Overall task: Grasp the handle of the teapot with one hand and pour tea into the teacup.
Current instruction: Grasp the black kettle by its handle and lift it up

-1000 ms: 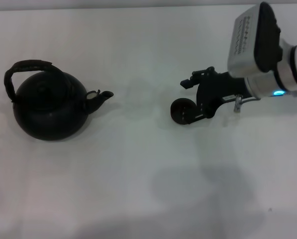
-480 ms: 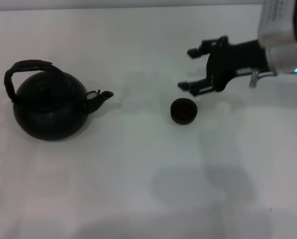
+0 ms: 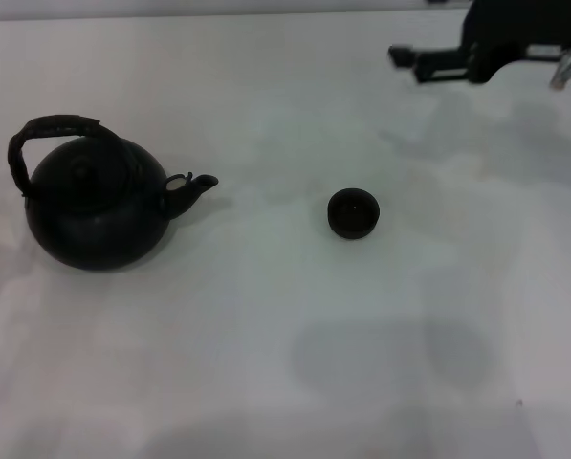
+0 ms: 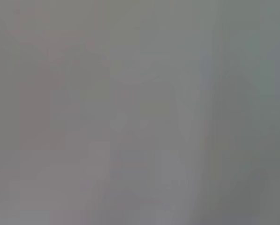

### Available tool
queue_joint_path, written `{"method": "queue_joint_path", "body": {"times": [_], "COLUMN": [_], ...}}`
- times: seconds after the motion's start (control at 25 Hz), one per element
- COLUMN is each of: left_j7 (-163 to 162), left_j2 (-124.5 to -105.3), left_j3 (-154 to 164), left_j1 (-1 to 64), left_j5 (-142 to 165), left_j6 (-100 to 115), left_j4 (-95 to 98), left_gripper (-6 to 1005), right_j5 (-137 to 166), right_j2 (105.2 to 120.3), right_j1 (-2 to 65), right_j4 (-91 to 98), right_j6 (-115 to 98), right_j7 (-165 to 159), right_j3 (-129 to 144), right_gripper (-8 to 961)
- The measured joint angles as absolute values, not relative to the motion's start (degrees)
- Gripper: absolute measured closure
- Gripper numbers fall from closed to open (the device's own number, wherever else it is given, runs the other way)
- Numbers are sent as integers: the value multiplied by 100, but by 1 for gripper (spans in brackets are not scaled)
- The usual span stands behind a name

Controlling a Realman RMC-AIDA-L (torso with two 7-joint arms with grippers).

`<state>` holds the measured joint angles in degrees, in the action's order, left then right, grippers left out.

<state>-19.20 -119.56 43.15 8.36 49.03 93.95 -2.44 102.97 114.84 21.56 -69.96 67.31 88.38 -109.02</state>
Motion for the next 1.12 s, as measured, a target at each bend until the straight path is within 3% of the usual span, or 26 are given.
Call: {"method": "queue_joint_path", "body": {"times": [1.12], "left_j7": [-2702], "left_j2": [-11894], "left_j3": [5036], "left_j1": [1378], "left_j5": [4931], "left_j6": [8539], "left_j4": [-269], "left_gripper": [352], "right_j5": [10168], "right_j2": [11478], "right_j1": [2065], "right_j4": [-6854], "right_j6": [6531], "right_j7": [9057], "right_j3": [-11145], "right_gripper": [89]}}
